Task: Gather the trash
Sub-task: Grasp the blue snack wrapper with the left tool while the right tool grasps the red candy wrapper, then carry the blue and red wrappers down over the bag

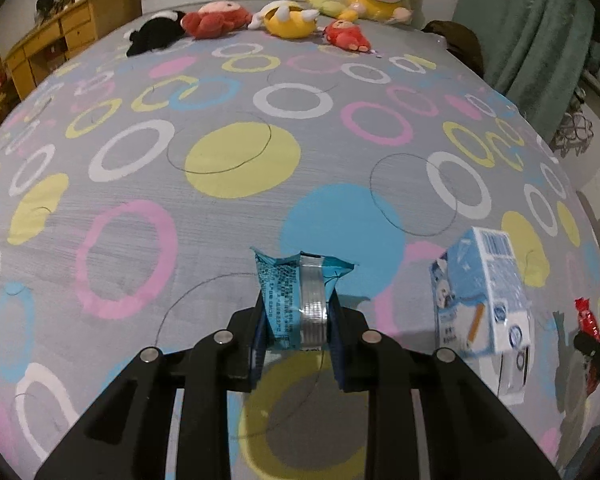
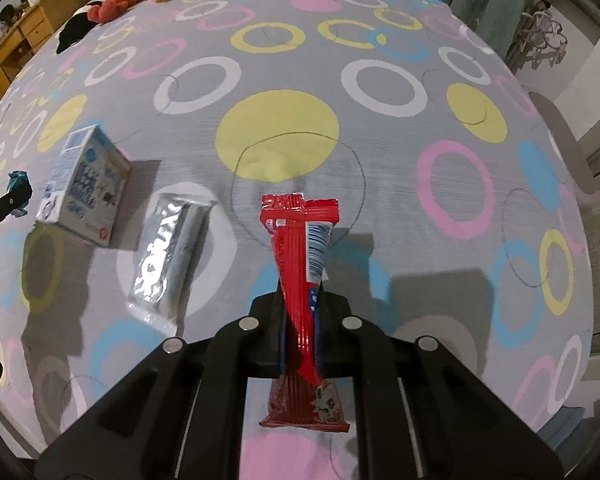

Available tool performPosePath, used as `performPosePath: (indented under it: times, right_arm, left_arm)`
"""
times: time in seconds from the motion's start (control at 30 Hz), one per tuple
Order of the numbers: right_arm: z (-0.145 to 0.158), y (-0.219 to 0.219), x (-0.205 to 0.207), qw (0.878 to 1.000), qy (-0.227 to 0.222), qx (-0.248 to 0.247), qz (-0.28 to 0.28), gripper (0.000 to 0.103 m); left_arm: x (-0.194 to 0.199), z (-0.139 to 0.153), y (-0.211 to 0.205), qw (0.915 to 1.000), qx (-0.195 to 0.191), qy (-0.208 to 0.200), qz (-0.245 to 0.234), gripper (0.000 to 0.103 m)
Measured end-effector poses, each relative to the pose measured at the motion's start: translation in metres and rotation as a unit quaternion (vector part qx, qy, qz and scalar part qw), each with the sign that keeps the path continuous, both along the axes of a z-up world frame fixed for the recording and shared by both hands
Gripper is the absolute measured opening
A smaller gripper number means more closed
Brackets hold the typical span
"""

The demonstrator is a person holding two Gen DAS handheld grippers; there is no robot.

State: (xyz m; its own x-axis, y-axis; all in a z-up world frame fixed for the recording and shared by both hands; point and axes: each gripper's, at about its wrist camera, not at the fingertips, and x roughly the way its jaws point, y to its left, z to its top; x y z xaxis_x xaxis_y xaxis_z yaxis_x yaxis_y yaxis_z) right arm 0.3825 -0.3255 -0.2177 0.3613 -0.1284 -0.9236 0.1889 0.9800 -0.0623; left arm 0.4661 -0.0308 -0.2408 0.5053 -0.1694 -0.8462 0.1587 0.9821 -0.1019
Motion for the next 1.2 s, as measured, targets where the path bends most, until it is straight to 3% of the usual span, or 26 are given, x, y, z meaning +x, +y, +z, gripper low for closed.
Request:
performPosePath:
  times: [0.7, 1.2]
  right_arm:
    - [0.038, 0.04, -0.099, 0.999, -0.044, 0.005, 0.029, 0.01]
    - [0.046, 0.06, -0.191, 0.997, -0.07, 0.017, 0.04, 0.01]
  left_arm:
    - [-0.088, 0.043, 0.01, 0.9988, -0.012, -0.046, -0.008, 0.026]
    - [-0.19, 0.052, 0.02, 0.998, -0.03, -0.056, -0.004, 0.026]
